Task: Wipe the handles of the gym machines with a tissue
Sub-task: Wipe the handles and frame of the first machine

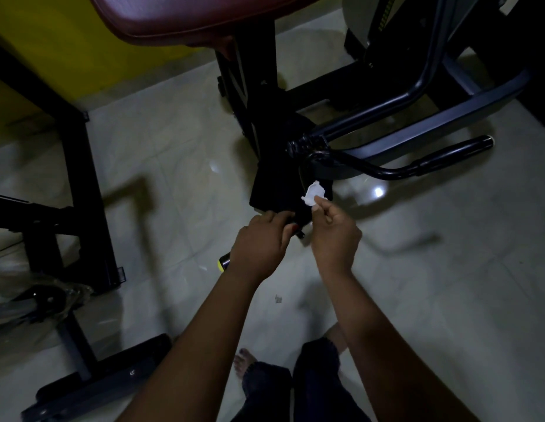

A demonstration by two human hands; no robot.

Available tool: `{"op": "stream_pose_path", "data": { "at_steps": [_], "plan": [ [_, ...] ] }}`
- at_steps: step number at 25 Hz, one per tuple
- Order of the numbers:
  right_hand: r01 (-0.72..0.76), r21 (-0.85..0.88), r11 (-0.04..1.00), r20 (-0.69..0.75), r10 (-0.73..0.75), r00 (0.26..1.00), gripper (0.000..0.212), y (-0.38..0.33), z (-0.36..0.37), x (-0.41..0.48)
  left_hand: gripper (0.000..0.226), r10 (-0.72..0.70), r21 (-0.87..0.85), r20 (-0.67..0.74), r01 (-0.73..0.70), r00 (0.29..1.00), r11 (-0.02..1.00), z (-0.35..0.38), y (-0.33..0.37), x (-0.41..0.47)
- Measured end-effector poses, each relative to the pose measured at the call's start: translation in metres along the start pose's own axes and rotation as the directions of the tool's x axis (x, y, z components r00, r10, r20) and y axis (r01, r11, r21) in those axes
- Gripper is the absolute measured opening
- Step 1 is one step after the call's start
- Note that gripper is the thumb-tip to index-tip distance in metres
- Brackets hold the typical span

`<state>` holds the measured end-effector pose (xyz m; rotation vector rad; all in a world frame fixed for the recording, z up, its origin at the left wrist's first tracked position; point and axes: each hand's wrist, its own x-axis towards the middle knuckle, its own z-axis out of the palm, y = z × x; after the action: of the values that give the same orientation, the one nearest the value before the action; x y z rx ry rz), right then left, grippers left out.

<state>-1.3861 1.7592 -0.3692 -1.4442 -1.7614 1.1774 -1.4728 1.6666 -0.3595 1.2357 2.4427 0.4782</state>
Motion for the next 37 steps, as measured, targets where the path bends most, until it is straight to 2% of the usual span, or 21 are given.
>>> {"op": "stream_pose_path", "data": {
  "at_steps": [3, 5, 7, 9, 10, 12, 15, 16, 19, 21, 24, 25, 26, 27, 28, 29, 30, 31, 33, 35, 37],
  "plan": [
    [0.367, -0.181, 0.912, 0.041, -0.366, 0.93, 0.025, 0.011, -0.006, -0.019, 0.022, -0.011, -0.303, -0.134, -0.03, 0.991, 0.952, 0.0, 0.002, 0.007],
    [0.47, -0.233, 0.851, 0.102, -0.459, 0.882, 0.025, 0.007, -0.01, -0.009, 0.02, -0.063, -0.427, -0.165, -0.013, 0.984, 0.904, -0.002, 0.0, 0.008],
    [0.404, -0.199, 0.893, 0.15, -0.38, 0.913, 0.026, -0.006, -0.011, 0.013, 0.021, -0.127, -0.513, -0.134, 0.041, 0.983, 0.858, -0.004, -0.003, 0.008],
    [0.217, -0.195, 0.956, 0.306, -0.151, 0.94, 0.031, -0.01, -0.004, 0.037, 0.02, -0.176, -0.55, -0.109, 0.088, 0.978, 0.831, -0.006, -0.002, 0.008],
    [0.194, -0.233, 0.953, 0.364, -0.1, 0.926, 0.033, -0.008, 0.001, 0.04, 0.02, -0.186, -0.563, -0.106, 0.095, 0.977, 0.821, -0.006, -0.002, 0.008],
    [0.314, -0.259, 0.914, 0.403, -0.193, 0.895, 0.032, -0.006, -0.001, 0.03, 0.019, -0.186, -0.573, -0.107, 0.092, 0.977, 0.815, -0.006, -0.001, 0.008],
    [0.602, -0.355, 0.715, 0.397, -0.468, 0.79, 0.04, 0.006, -0.016, 0.005, 0.018, -0.187, -0.555, -0.082, 0.111, 0.979, 0.825, -0.005, 0.0, 0.009],
    [0.603, -0.35, 0.717, 0.439, -0.443, 0.781, 0.04, 0.004, -0.019, 0.008, 0.017, -0.19, -0.547, -0.078, 0.118, 0.979, 0.829, -0.005, 0.0, 0.009],
    [0.437, -0.393, 0.809, 0.592, -0.141, 0.794, 0.036, -0.014, -0.009, 0.052, 0.015, -0.196, -0.523, -0.077, 0.128, 0.978, 0.843, -0.005, 0.001, 0.009],
    [0.342, -0.484, 0.806, 0.57, -0.006, 0.821, 0.037, -0.028, 0.0, 0.071, 0.013, -0.214, -0.52, -0.054, 0.156, 0.975, 0.84, -0.006, 0.003, 0.01],
    [0.229, -0.377, 0.898, 0.39, -0.07, 0.918, 0.039, -0.022, -0.007, 0.053, 0.01, -0.233, -0.536, -0.016, 0.188, 0.972, 0.823, -0.006, 0.002, 0.01],
    [0.125, -0.29, 0.949, 0.293, -0.037, 0.955, 0.037, -0.016, -0.013, 0.038, 0.011, -0.234, -0.543, -0.008, 0.192, 0.972, 0.817, -0.005, 0.002, 0.011],
    [-0.051, -0.127, 0.991, 0.216, 0.078, 0.973, 0.034, -0.011, -0.017, 0.025, 0.012, -0.235, -0.55, 0.002, 0.198, 0.972, 0.811, -0.005, 0.0, 0.012],
    [-0.273, 0.121, 0.954, 0.202, 0.245, 0.948, 0.031, -0.007, -0.016, 0.017, 0.013, -0.243, -0.559, 0.016, 0.21, 0.97, 0.802, -0.005, 0.0, 0.014],
    [-0.492, 0.36, 0.792, 0.268, 0.418, 0.868, 0.028, -0.006, -0.012, 0.017, 0.014, -0.256, -0.569, 0.031, 0.227, 0.966, 0.79, -0.005, 0.0, 0.015],
    [-0.641, 0.512, 0.571, 0.385, 0.515, 0.766, 0.026, -0.003, -0.004, 0.024, 0.015, -0.264, -0.568, 0.035, 0.236, 0.964, 0.788, -0.006, 0.001, 0.015],
    [-0.722, 0.578, 0.38, 0.501, 0.533, 0.682, 0.026, 0.001, 0.004, 0.035, 0.013, -0.261, -0.548, 0.017, 0.227, 0.965, 0.805, -0.006, 0.001, 0.015],
    [-0.77, 0.6, 0.216, 0.599, 0.516, 0.612, 0.03, 0.004, 0.011, 0.045, 0.012, -0.246, -0.51, -0.01, 0.207, 0.969, 0.835, -0.006, 0.002, 0.013],
    [-0.8, 0.599, -0.025, 0.724, 0.444, 0.528, 0.049, 0.01, 0.021, 0.053, 0.012, -0.214, -0.458, -0.05, 0.168, 0.976, 0.873, -0.006, 0.004, 0.01],
    [-0.778, 0.615, -0.131, 0.751, 0.397, 0.527, 0.059, 0.015, 0.028, 0.042, 0.014, -0.191, -0.436, -0.076, 0.14, 0.979, 0.889, -0.006, 0.004, 0.01],
    [-0.748, 0.641, -0.174, 0.746, 0.371, 0.553, 0.064, 0.019, 0.028, 0.03, 0.016, -0.186, -0.405, -0.086, 0.137, 0.979, 0.904, -0.005, 0.003, 0.01]
  ]
}}
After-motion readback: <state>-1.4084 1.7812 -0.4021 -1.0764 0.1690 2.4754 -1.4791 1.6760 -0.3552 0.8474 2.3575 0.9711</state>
